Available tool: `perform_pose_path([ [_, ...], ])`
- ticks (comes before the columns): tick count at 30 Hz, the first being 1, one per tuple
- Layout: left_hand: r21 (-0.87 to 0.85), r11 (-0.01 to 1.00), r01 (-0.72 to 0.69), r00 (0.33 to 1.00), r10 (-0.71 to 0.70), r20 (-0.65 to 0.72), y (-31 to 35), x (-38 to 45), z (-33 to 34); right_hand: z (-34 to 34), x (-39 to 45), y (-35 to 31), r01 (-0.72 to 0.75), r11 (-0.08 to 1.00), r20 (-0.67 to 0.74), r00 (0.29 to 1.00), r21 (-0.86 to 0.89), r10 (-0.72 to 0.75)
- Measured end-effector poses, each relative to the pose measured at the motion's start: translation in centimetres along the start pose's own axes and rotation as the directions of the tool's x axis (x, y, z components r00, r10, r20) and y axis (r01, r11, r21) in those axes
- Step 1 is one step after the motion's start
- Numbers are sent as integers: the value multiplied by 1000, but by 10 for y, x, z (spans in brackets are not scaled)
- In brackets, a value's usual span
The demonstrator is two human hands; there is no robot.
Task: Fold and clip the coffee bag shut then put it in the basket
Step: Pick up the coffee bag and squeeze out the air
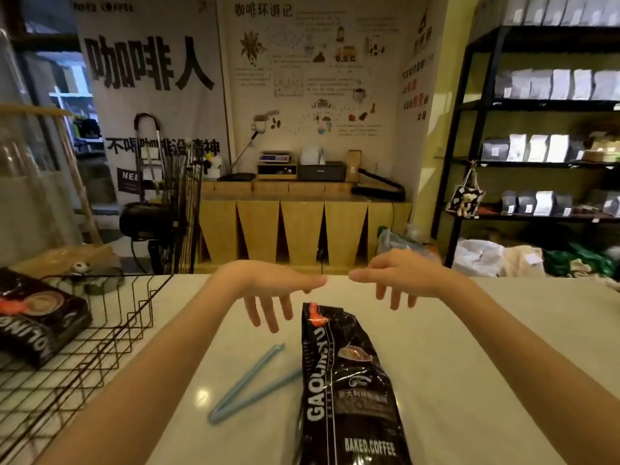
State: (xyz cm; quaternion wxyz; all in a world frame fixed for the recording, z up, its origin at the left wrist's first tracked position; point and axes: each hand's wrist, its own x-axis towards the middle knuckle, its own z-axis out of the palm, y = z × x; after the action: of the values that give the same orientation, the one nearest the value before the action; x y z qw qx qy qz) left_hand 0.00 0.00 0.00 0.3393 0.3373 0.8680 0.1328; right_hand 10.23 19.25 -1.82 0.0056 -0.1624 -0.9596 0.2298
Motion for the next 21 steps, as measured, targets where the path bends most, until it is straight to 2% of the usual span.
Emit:
perform_pose_path([
  [2, 3, 1000, 15, 995, -15, -97, -5, 7, 11, 11, -2, 4, -43, 999, 34, 999, 19, 42],
  [4, -17, 1000, 11, 965, -15, -263, -14, 16, 32, 28, -6, 10, -88, 994, 66, 994, 60, 84],
  [7, -158, 984, -85, 912, 13, -411, -22, 29, 63, 51, -9, 18, -156, 971, 119, 983, 182, 136],
  [10, -347, 917, -196, 903, 30, -429, -23, 38, 82, 71, -6, 22, -208, 900, 164, 974, 382, 156],
  [13, -365, 886, -287, 866, 77, -494, -25, 45, 95, 86, -4, 24, -213, 825, 139, 977, 523, 164],
  [16, -447, 846, -292, 883, 59, -466, -31, 51, 101, 96, -3, 29, -225, 718, 122, 974, 658, 193],
  [21, -576, 766, -285, 915, 40, -401, -36, 54, 93, 109, 1, 34, -212, 521, 150, 976, 827, 160],
])
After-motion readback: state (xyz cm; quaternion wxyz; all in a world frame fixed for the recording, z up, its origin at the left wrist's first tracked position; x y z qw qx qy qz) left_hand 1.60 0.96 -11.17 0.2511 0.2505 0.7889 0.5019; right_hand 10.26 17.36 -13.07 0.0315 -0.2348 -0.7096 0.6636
